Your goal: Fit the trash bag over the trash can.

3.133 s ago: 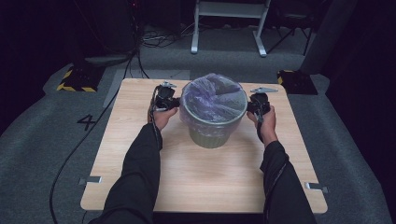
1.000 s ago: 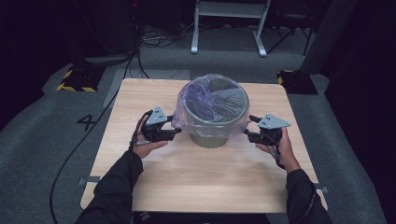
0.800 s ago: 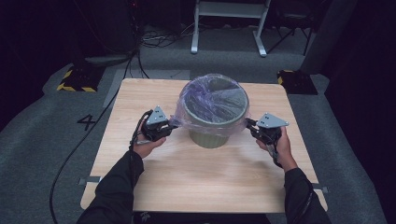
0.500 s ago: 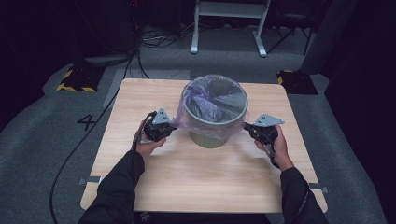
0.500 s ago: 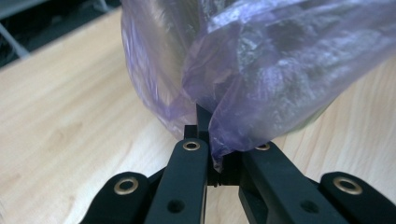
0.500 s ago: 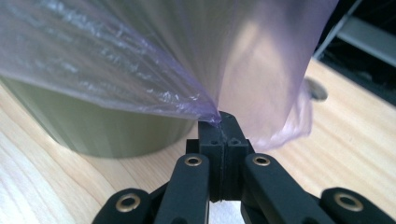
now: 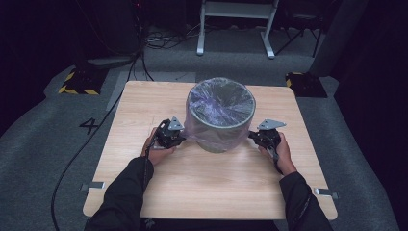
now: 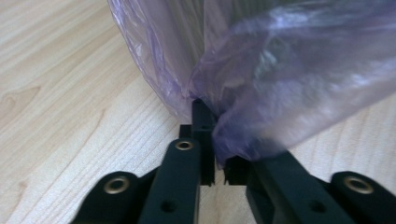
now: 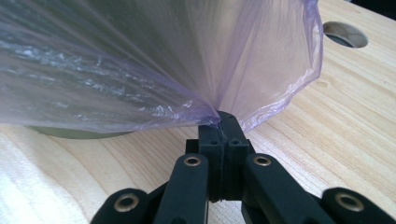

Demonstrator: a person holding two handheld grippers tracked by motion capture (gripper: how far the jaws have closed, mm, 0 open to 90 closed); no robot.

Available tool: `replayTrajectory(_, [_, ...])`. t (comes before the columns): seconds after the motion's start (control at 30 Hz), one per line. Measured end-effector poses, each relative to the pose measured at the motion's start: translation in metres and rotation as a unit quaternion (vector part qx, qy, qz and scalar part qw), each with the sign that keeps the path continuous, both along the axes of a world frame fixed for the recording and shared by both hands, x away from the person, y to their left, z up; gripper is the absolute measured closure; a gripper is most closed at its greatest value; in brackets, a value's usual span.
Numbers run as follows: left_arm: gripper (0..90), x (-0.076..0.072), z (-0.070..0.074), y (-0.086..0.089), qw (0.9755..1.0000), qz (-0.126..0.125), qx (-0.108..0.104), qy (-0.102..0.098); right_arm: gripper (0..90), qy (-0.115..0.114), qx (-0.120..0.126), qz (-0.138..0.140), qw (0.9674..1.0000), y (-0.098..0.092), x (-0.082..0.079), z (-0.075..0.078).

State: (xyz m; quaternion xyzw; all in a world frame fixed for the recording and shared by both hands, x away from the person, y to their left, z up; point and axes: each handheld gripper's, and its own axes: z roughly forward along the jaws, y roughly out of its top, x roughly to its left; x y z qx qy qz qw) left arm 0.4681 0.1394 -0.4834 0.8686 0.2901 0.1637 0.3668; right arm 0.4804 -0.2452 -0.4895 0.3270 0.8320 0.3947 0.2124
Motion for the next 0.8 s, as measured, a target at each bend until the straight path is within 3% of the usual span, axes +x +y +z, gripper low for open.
replayTrajectory(0.17, [78.8,0.001,-0.004,0.001,0.9998,0.004,-0.017,0.007,89.4,0.006,-0.002,-0.004,1.0000,0.002,0.002,-0.005])
replayTrajectory(0.3, [68.1,-0.001,-0.004,0.007,0.9994,0.017,-0.028,0.005,89.4,0.005,0.000,-0.008,1.0000,0.000,0.002,-0.005])
replayTrajectory(0.47, [33.6,-0.007,-0.002,0.014,0.9986,0.018,-0.044,0.022,89.3,0.006,0.000,-0.011,0.9999,-0.003,0.002,-0.005])
replayTrajectory(0.57, [17.5,-0.013,0.002,0.019,0.9979,0.027,-0.058,0.012,88.8,0.006,0.001,-0.018,0.9998,-0.007,0.003,-0.005])
replayTrajectory(0.7, [15.6,-0.028,0.014,0.026,0.9965,0.025,-0.079,-0.011,85.6,0.003,0.003,-0.027,0.9996,-0.010,0.003,-0.004])
replayTrajectory(0.8, [15.6,-0.035,0.018,0.028,0.9970,0.017,-0.075,-0.006,82.7,-0.001,0.000,-0.027,0.9996,-0.013,0.001,-0.002])
